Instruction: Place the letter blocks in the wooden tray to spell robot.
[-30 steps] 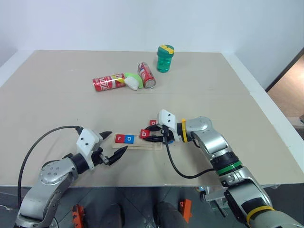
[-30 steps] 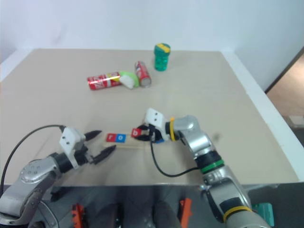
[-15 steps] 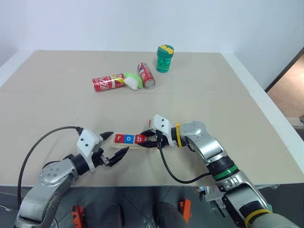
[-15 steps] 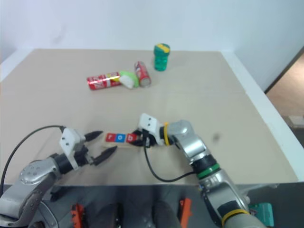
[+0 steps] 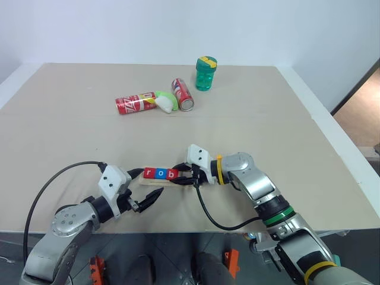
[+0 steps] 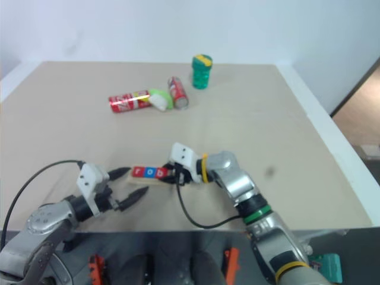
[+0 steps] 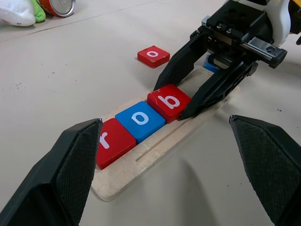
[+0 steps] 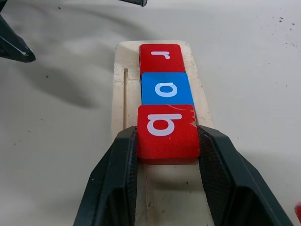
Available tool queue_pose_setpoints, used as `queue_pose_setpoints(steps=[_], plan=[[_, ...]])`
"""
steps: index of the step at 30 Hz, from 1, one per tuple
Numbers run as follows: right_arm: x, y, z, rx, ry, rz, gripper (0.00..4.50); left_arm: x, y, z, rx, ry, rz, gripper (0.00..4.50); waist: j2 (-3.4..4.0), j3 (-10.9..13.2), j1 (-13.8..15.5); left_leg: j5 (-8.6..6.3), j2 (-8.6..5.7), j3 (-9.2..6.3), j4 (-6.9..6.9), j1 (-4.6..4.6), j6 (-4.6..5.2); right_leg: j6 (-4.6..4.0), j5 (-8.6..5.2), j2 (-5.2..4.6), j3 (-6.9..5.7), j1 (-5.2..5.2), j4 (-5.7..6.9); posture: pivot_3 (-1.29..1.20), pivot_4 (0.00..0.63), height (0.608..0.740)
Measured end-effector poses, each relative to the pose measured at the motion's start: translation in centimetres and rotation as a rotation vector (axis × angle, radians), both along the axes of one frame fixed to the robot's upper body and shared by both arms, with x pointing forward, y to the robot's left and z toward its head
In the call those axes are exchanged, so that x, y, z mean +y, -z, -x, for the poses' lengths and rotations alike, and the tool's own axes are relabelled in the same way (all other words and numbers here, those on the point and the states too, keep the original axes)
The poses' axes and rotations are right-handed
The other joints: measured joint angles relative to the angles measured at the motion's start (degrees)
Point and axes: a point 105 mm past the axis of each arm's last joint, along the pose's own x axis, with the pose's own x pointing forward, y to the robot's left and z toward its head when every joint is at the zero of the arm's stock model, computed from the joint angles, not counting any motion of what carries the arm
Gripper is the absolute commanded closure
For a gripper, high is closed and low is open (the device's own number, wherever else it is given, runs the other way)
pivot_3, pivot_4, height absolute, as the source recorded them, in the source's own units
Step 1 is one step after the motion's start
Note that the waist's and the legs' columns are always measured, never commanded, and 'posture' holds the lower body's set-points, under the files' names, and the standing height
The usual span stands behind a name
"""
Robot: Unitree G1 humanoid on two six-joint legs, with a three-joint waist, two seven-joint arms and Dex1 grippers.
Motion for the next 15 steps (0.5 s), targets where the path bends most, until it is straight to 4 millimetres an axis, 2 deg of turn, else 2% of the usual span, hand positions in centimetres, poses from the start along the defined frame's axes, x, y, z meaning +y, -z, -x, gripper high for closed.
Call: queue_pose_setpoints(steps=[2,10,15], plan=[[0.02,-0.03,-0.08,-0.002,0.001,0.000,2.81,-0.01,0.01,0.00,0.000,0.000,0.000,0.00,0.00,0.00,0.00,0.00,0.00,0.00,0.01,0.00,0.00,0.00,0.00,0.00,0.00,0.00,0.00,0.00,0.150,0.740],[0.00,-0.08,-0.15,-0.002,0.006,-0.002,0.14,-0.12,0.06,0.04,0.002,0.008,-0.004,0.00,0.00,0.00,0.00,0.00,0.00,0.00,0.01,0.00,0.00,0.00,0.00,0.00,0.00,0.00,0.00,0.00,0.150,0.740],[-0.18,-0.14,-0.24,0.019,0.025,-0.007,0.06,-0.14,0.00,0.03,-0.001,0.013,-0.008,0.00,0.00,0.00,0.00,0.00,0.00,0.00,0.02,0.00,0.00,0.00,0.01,0.00,0.01,0.00,0.00,0.00,0.150,0.740]])
